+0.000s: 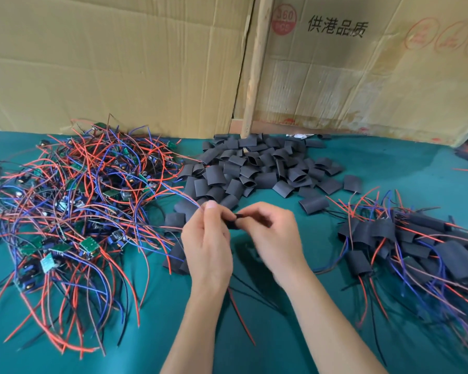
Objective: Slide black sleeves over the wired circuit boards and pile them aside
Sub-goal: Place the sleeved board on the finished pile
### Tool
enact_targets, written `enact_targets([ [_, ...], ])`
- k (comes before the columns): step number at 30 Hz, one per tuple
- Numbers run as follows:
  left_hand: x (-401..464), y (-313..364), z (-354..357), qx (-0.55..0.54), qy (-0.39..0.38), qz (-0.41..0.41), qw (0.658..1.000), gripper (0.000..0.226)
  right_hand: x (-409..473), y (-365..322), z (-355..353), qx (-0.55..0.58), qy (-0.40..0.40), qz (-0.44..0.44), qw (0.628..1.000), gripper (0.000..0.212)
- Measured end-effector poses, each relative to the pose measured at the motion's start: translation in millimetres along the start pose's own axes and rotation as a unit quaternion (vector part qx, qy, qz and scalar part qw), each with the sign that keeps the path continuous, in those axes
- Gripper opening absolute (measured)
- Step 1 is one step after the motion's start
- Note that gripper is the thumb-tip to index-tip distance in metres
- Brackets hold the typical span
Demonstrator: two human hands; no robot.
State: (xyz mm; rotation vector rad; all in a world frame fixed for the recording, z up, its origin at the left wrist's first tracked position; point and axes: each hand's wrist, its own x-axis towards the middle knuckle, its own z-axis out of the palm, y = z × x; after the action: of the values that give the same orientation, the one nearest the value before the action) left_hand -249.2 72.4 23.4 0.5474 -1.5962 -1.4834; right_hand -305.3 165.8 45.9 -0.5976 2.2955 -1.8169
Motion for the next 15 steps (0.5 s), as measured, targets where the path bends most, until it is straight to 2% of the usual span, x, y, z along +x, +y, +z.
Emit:
enact_targets([
  [3, -9, 6, 8, 0.046, -0.063, -0.007, 0.997, 0.023, 7, 7, -20, 0.051, 0.101, 0.029, 0.993, 0.009],
  [6, -16, 9, 12, 0.169, -0.119, 0.019, 0.978, 0.026, 10, 9, -31, 0.075, 0.123, 0.042, 0.989, 0.014],
  [10, -17, 10, 11, 0.24, -0.194, 0.05, 0.95, 0.041, 7, 5, -30, 0.095, 0.056, 0.023, 0.994, 0.012],
  [12, -17, 11, 10, 0.237, -0.197, 0.055, 0.95, 0.038, 6, 3, -30, 0.12, 0.014, 0.018, 0.993, 0.011],
  [15, -16, 10, 10, 0.209, -0.182, 0.044, 0.96, 0.038, 6, 7, -39, 0.192, -0.108, 0.026, 0.975, 0.026],
])
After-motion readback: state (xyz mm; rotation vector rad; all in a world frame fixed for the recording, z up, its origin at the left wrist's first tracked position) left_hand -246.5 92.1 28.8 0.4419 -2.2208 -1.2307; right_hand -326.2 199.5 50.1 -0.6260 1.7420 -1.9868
